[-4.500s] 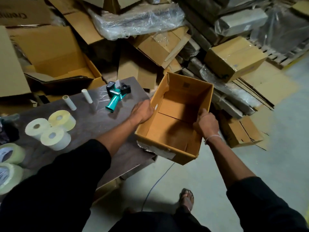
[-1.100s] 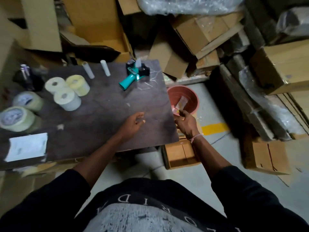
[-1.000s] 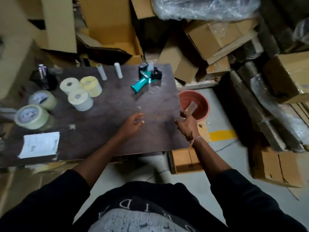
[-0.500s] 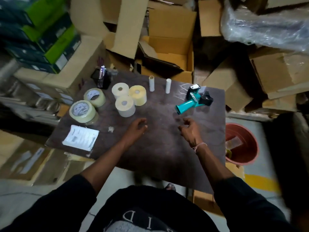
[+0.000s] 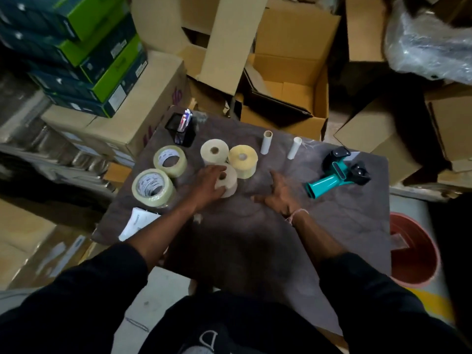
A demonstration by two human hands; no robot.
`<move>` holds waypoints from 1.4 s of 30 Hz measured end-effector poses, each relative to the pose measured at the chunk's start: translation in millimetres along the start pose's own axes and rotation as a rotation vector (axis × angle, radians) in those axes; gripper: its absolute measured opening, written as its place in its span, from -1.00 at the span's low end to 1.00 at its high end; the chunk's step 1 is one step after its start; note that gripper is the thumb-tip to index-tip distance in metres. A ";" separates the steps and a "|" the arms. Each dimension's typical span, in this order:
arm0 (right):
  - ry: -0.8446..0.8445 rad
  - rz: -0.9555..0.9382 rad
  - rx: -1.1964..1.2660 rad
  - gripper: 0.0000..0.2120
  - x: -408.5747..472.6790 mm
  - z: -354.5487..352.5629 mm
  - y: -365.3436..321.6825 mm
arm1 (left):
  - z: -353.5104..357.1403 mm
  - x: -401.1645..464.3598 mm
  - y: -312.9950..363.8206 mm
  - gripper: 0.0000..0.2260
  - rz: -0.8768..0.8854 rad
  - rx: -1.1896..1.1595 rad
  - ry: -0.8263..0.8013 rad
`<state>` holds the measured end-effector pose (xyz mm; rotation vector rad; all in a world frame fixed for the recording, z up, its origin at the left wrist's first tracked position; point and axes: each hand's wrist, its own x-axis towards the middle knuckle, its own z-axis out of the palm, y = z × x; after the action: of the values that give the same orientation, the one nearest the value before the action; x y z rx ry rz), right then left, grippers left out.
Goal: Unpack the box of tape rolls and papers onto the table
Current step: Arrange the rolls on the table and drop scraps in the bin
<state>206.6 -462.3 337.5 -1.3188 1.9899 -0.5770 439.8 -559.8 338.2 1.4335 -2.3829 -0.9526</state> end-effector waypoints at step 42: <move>0.285 -0.196 -0.478 -0.13 37.4 119.6 -120.8 | -117.9 33.2 -134.6 -0.39 -0.003 0.056 -0.056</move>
<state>360.2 -543.7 327.7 -1.8186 2.3434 -0.4065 575.6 -681.0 341.0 1.4492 -2.4665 -0.9462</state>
